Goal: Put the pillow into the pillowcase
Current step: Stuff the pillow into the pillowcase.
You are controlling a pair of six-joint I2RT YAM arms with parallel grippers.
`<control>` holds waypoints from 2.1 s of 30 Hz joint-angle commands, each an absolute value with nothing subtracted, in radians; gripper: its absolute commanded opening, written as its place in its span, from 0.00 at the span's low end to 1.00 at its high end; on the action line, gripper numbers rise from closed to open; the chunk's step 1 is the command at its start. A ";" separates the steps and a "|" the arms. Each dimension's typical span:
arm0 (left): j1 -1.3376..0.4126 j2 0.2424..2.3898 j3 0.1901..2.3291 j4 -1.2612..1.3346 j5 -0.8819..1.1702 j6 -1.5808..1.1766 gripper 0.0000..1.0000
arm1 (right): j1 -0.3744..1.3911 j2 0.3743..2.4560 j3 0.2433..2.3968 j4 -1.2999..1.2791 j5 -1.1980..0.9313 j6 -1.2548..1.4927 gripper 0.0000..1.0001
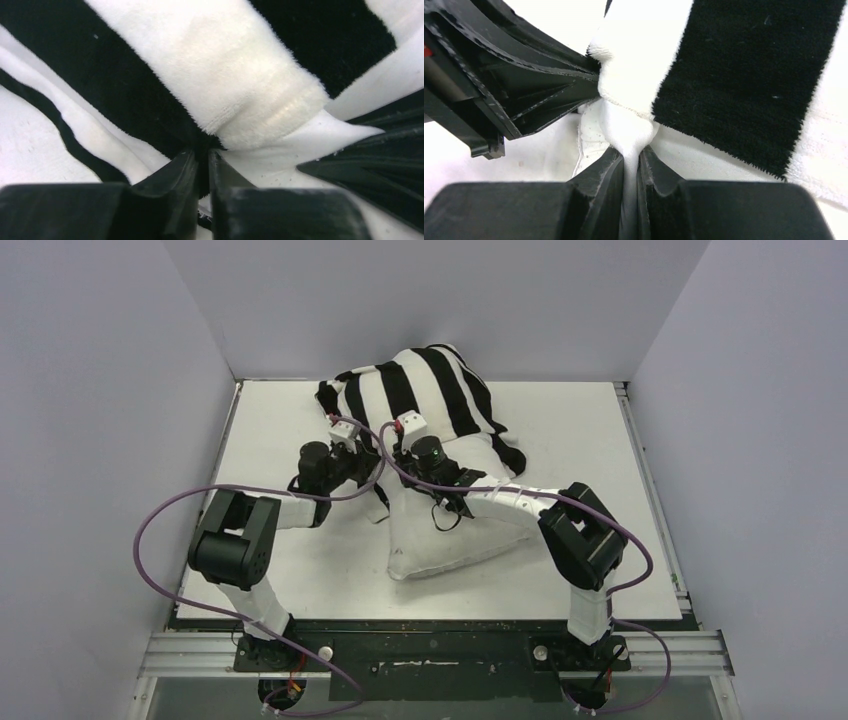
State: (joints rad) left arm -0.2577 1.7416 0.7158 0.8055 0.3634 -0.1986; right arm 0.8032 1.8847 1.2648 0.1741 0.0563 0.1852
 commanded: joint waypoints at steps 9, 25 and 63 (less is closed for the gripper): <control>-0.426 1.327 0.756 0.459 0.240 -0.329 0.00 | 0.771 1.946 1.115 0.814 0.222 0.516 0.00; -0.455 1.071 0.552 0.299 0.353 -0.602 0.00 | 0.814 2.088 1.212 1.040 0.551 0.648 0.00; -0.578 1.625 1.282 0.100 0.036 -0.158 0.57 | 0.193 1.793 1.275 -0.013 -0.872 0.257 0.94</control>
